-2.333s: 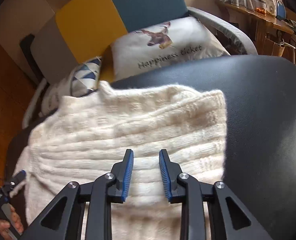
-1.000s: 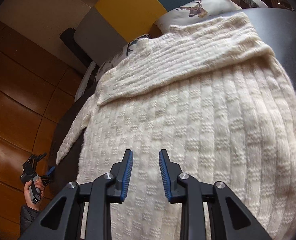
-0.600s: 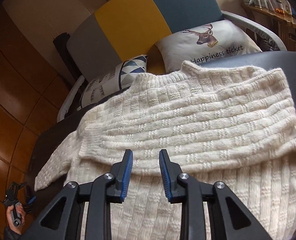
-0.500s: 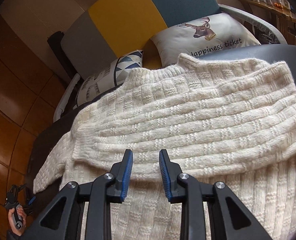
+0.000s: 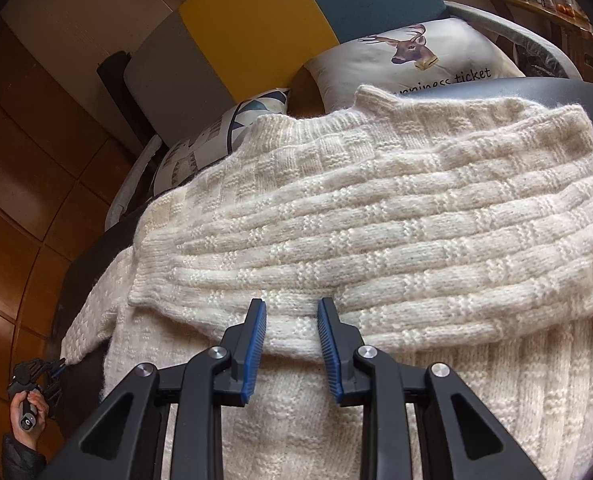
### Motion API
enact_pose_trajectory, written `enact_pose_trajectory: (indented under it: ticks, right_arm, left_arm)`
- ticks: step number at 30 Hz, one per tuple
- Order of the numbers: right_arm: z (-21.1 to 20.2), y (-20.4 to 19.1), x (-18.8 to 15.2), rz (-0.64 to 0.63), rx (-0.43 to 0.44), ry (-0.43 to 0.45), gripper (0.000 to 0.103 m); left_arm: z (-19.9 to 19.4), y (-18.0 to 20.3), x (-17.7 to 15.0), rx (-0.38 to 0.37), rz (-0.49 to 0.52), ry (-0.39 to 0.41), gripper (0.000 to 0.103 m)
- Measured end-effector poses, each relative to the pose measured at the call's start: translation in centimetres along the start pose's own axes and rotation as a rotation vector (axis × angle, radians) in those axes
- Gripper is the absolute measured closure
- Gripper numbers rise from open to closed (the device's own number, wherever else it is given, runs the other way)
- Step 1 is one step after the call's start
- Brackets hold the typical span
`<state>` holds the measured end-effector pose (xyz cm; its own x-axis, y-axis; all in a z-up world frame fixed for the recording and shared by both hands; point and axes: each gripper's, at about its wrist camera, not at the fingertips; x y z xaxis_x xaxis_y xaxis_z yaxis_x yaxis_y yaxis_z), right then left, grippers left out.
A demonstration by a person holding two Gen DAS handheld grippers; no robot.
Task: Fold clothes
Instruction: 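Grasp the cuff of the other sleeve with the left gripper, then lift the sleeve across the sweater body and open the left gripper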
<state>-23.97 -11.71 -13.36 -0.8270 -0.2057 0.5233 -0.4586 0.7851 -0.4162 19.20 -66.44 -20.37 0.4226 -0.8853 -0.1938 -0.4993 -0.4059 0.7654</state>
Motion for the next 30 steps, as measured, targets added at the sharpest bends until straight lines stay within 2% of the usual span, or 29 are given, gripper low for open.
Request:
enact_pose_trajectory:
  ticks: [1,4,6,8,10,12,16,18,21,23,26,30]
  right_arm:
    - [0.0,0.0,0.0,-0.003,0.001,-0.005,0.076]
    - [0.1,0.1,0.2,0.009,0.005,-0.017,0.076]
    - [0.1,0.1,0.2,0.014,0.004,-0.016,0.076]
    - [0.1,0.0,0.0,0.007,0.005,-0.013,0.076]
    - [0.1,0.0,0.0,-0.002,0.012,-0.015,0.076]
    - [0.1,0.2,0.0,0.0,0.021,-0.022,0.076]
    - [0.1,0.4,0.2,0.039,0.022,-0.03,0.076]
    - [0.1,0.1,0.2,0.02,0.007,-0.032,0.076]
    - [-0.4,0.0,0.5,0.046,0.01,-0.048,0.076]
    - [-1.7,0.0,0.7,0.064,0.038,-0.019,0.076]
    - [-3.5,0.3,0.4,0.078,0.055,0.0,0.076]
    - [-5.5,0.8,-0.9,0.105,0.08,0.019,0.076]
  left_arm:
    - [0.0,0.0,-0.1,-0.008,-0.01,0.0,0.09]
    - [0.0,0.5,-0.5,-0.032,-0.023,0.003,0.072]
    - [0.0,1.3,-0.8,-0.039,-0.018,0.016,0.048]
    - [0.3,2.1,-1.2,-0.025,-0.005,0.038,0.046]
    - [0.9,2.6,-1.6,-0.005,0.032,0.053,0.052]
    - [1.4,2.3,-1.7,0.034,0.032,0.038,0.097]
    - [1.7,2.2,-2.0,0.044,0.089,0.056,0.097]
    - [1.4,2.6,-2.2,0.051,0.128,0.06,0.097]
    - [0.5,4.1,-2.9,0.024,0.192,0.058,0.097]
    - [-0.3,5.6,-3.7,-0.003,0.247,0.057,0.097]
    - [-1.5,8.8,-6.5,-0.073,0.348,0.017,0.097]
    - [-2.4,13.0,-12.4,-0.142,0.487,-0.064,0.097]
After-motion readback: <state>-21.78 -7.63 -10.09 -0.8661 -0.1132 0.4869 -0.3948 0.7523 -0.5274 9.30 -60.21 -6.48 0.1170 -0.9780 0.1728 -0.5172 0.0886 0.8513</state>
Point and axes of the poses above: each gripper's, at about its wrist camera, not at the fingertips, and z roughly the way its jaws point, y to its right, x to its top, and after that the axes turned 5 degrees about -z, right-handed
